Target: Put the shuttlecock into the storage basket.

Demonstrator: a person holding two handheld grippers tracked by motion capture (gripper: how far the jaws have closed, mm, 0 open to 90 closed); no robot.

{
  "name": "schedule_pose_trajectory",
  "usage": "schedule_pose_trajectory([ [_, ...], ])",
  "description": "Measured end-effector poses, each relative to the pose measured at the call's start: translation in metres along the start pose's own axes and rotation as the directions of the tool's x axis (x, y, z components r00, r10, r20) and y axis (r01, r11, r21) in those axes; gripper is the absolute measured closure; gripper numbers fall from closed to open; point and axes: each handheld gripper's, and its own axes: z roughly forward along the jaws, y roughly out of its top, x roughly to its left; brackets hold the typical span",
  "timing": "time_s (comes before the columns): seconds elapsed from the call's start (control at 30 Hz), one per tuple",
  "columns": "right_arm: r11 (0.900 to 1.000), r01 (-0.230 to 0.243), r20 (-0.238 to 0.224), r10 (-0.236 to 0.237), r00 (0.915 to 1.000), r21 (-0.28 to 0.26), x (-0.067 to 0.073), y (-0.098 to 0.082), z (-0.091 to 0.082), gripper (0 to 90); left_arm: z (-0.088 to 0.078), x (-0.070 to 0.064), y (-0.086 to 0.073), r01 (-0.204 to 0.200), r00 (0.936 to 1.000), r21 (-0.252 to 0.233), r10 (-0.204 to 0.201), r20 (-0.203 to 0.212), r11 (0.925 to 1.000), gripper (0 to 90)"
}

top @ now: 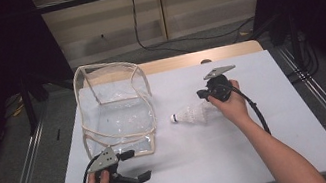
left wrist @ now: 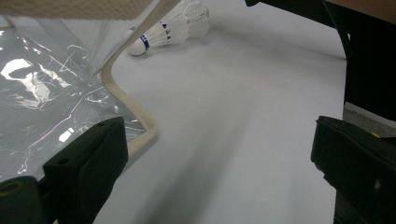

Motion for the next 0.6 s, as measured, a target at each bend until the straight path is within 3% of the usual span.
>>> schedule_pose_trajectory([
  [0.23,1.0,-0.013,-0.002,0.013,0.9999,-0.003,-0.002,0.0,0.0,83.5,0.0,0.0,0.0,0.004,1.0,-0.004,-0.004,-0.001,1.0,4.2],
  [0.37,1.0,-0.011,0.01,0.011,0.9999,0.022,-0.002,-0.001,-0.001,82.0,0.0,0.0,0.0,0.003,1.0,-0.001,-0.003,-0.001,1.0,4.2],
  [0.6,1.0,-0.012,0.027,0.012,0.9996,0.021,-0.008,0.0,-0.009,66.1,0.0,0.0,0.0,0.005,1.0,0.002,-0.005,-0.006,1.0,4.2],
])
